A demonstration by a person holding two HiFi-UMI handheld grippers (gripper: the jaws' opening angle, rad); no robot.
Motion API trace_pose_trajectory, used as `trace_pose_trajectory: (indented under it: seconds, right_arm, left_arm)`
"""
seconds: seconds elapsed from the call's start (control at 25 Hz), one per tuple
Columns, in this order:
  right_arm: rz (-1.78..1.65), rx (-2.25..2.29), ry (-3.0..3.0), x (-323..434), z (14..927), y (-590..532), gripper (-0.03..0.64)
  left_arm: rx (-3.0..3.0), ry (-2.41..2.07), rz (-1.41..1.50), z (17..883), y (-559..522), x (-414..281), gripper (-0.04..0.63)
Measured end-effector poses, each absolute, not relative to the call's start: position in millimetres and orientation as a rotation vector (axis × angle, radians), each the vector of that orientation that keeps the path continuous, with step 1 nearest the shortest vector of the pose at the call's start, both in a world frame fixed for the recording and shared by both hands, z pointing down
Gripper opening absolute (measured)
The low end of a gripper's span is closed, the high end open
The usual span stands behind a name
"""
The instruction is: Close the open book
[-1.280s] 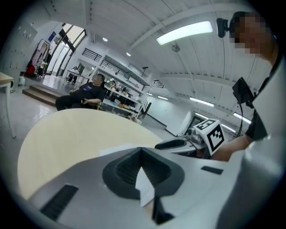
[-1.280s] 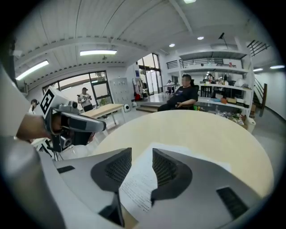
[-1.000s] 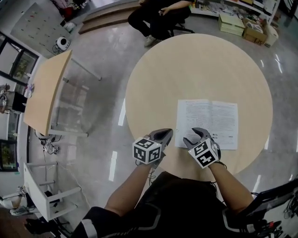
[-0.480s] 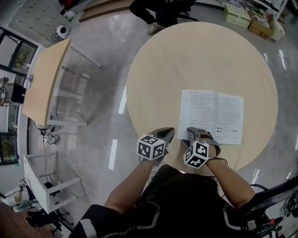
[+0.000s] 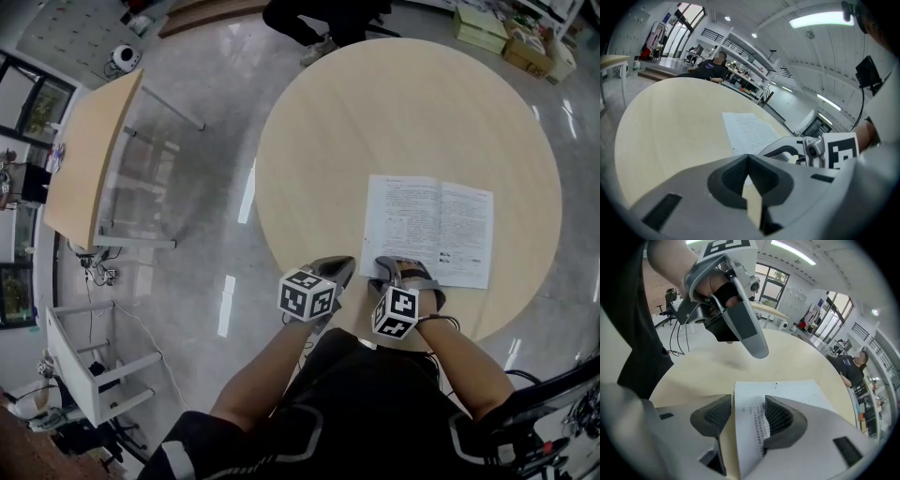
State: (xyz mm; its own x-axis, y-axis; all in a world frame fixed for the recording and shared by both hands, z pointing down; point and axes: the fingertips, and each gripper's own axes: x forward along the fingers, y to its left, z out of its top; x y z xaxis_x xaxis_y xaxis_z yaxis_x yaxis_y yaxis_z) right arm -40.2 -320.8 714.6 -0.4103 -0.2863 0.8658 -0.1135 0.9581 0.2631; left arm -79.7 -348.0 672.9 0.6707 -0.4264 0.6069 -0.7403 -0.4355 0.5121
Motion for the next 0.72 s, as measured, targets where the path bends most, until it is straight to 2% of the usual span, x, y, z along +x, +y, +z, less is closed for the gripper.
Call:
trace_pose_trajectory:
  seconds: [0.24,0.52,0.72]
  right_arm:
    - [-0.207,0.271,-1.992,-47.7,713.4,-321.7,0.219]
    - [-0.267,0.244,-2.037,-50.3,708.9,-313.1,0.092]
    - [-0.2,0.242,-2.099,-50.8,701.9,-314.0,0.06]
  left_arm:
    - [2.093,-0.883,0.504,670.3,-339.7,-83.4,-0.012]
    - [2.104,-0.87,0.504,665.0,-339.8,-78.9,-0.012]
    - [2.104,-0.861,0.51,668.1,-339.1,-77.4,-0.012]
